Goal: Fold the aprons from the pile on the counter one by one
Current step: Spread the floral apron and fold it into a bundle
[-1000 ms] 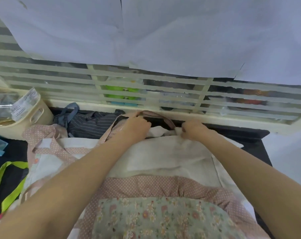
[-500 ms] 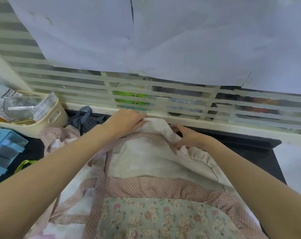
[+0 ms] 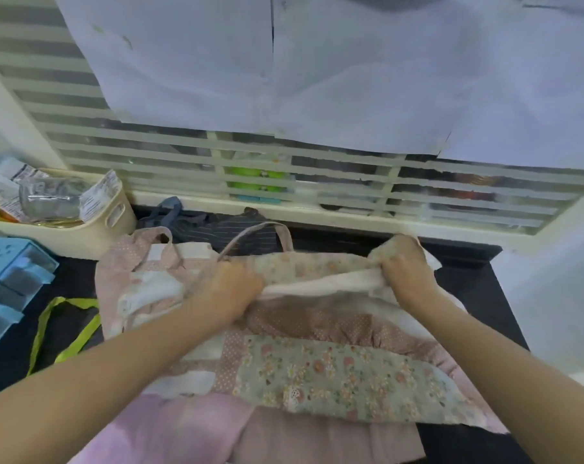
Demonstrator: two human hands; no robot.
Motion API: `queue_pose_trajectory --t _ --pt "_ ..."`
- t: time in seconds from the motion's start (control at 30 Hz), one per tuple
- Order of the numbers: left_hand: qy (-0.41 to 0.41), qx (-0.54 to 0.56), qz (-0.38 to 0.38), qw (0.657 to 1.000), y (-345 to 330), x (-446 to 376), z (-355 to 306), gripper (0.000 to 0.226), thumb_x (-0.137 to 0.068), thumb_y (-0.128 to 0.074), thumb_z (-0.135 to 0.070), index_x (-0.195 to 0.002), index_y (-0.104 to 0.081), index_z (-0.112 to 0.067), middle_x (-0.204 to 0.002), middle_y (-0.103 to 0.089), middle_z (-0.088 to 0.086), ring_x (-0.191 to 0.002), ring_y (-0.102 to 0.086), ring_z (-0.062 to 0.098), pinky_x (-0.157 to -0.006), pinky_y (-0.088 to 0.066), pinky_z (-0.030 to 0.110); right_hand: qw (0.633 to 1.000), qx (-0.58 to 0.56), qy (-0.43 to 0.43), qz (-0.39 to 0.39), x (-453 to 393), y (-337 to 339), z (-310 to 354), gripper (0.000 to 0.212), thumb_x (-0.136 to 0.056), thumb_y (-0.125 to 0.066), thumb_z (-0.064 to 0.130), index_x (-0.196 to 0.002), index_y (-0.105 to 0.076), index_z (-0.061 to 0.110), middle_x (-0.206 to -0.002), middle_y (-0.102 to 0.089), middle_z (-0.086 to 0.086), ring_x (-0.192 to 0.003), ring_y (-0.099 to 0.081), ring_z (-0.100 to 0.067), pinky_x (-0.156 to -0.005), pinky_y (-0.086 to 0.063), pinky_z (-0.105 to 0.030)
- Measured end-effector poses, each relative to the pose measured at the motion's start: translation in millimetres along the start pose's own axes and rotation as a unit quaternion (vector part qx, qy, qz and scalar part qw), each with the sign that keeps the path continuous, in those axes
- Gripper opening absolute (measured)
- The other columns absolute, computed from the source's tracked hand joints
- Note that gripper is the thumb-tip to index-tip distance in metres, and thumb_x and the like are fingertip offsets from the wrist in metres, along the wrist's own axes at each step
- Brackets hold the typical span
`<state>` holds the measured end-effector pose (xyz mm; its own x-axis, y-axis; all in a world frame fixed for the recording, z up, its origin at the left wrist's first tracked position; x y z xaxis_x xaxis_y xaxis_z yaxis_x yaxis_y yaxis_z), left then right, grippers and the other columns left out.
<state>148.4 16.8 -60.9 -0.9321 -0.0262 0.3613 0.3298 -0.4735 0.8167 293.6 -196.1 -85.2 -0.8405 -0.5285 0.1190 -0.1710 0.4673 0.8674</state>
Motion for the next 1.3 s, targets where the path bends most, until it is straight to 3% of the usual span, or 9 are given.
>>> queue_pose_trajectory --t 0.17,0.33,0.53,0.67,0.77,0.87,1.0,1.2,1.3 --pt "-0.046 -0.003 0.044 0.998 -30 5 -45 0.025 -0.096 -0.044 -0.009 -0.115 -0.059 -0.013 -0.119 -0.062 0.004 -0.111 -0.056 0.024 -0.099 -0.033 0.035 0.993 0.016 0.063 0.102 33 -24 12 0.011 -0.090 -0.053 0.017 -0.097 -0.056 0.025 -0.100 -0.059 0.003 -0.107 -0.054 -0.020 -0.095 -0.038 -0.029" --pt "-0.043 0.018 0.043 0.998 -17 -1 -39 0.029 -0.096 -0.041 -0.002 -0.119 -0.056 -0.012 -0.122 -0.058 0.003 -0.108 -0.059 0.021 -0.073 -0.041 0.028 0.999 0.007 0.008 -0.043 65 14 -12 0.022 -0.083 -0.064 0.005 -0.101 -0.059 0.016 -0.097 -0.063 0.003 -0.090 -0.061 -0.017 -0.062 -0.047 -0.026" --pt "-0.133 0.172 0.318 0.923 -58 -6 -57 0.038 -0.085 -0.064 -0.037 -0.110 -0.063 -0.008 -0.096 -0.061 0.003 -0.083 -0.057 0.022 -0.074 -0.049 0.035 0.893 -0.190 0.127 0.387 100 -72 37 0.026 -0.089 -0.061 0.032 -0.106 -0.058 0.013 -0.117 -0.060 -0.006 -0.090 -0.050 -0.020 -0.082 -0.043 -0.030" --pt "-0.117 0.371 0.050 0.920 11 -60 -38 0.010 -0.089 -0.058 -0.027 -0.088 -0.057 -0.017 -0.089 -0.054 -0.001 -0.082 -0.053 0.018 -0.072 -0.043 0.030 0.888 -0.407 -0.022 0.211 46 -52 -3 0.033 -0.096 -0.048 0.033 -0.098 -0.064 0.004 -0.101 -0.066 -0.013 -0.090 -0.059 -0.026 -0.077 -0.046 -0.034" --pt "-0.079 0.287 -0.088 0.951 35 -82 -36 0.035 -0.086 -0.061 -0.036 -0.112 -0.045 -0.019 -0.117 -0.042 0.003 -0.106 -0.045 0.021 -0.086 -0.041 0.032 0.927 -0.307 -0.190 0.101 32 -49 -56 0.040 -0.099 -0.040 0.036 -0.121 -0.052 0.005 -0.126 -0.052 -0.017 -0.115 -0.048 -0.035 -0.093 -0.041 -0.041" --pt "-0.067 0.216 0.015 0.974 20 -103 -46 0.086 -0.081 -0.066 -0.047 -0.146 -0.017 -0.020 -0.149 -0.023 0.007 -0.134 -0.027 0.030 -0.108 -0.027 0.043 0.893 -0.271 -0.269 0.237 44 -91 -75 0.062 -0.093 -0.042 0.055 -0.135 -0.036 0.010 -0.135 -0.043 -0.018 -0.119 -0.046 -0.036 -0.099 -0.040 -0.044" --pt "-0.096 0.258 0.191 0.942 -11 -127 -61 0.110 -0.072 -0.070 -0.057 -0.150 0.001 -0.026 -0.154 -0.021 0.005 -0.138 -0.023 0.030 -0.113 -0.024 0.049 0.747 -0.505 -0.321 0.290 46 -110 -61 0.047 -0.094 -0.048 0.049 -0.097 -0.045 0.003 -0.079 -0.058 -0.012 -0.065 -0.061 -0.024 -0.061 -0.053 -0.032" --pt "-0.091 0.208 0.121 0.966 -9 -131 -75 0.098 -0.075 -0.059 -0.066 -0.148 -0.009 -0.024 -0.146 -0.029 0.009 -0.133 -0.028 0.030 -0.109 -0.021 0.047 0.692 -0.652 -0.308 0.024 15 -60 -88 0.009 -0.088 -0.057 0.002 -0.091 -0.060 0.010 -0.095 -0.059 -0.007 -0.086 -0.058 -0.022 -0.076 -0.052 -0.034" --pt "-0.057 0.225 0.073 0.970 -18 -132 -73 0.086 -0.082 -0.053 -0.063 -0.145 -0.014 -0.019 -0.140 -0.032 0.009 -0.128 -0.030 0.028 -0.105 -0.025 0.044 0.573 -0.793 -0.181 -0.102 -4 9 -118 0.021 -0.091 -0.057 0.003 -0.099 -0.057 0.022 -0.097 -0.059 -0.001 -0.083 -0.060 -0.015 -0.066 -0.054 -0.025"
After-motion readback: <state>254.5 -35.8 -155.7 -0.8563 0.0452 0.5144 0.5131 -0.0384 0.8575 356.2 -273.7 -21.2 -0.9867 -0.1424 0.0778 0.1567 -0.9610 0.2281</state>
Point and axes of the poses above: each hand's wrist, its own x-axis away from the middle knuckle, its own y-axis out of the back of the hand, z = x × y, the point moved 8 cm from there along -x, towards the middle knuckle
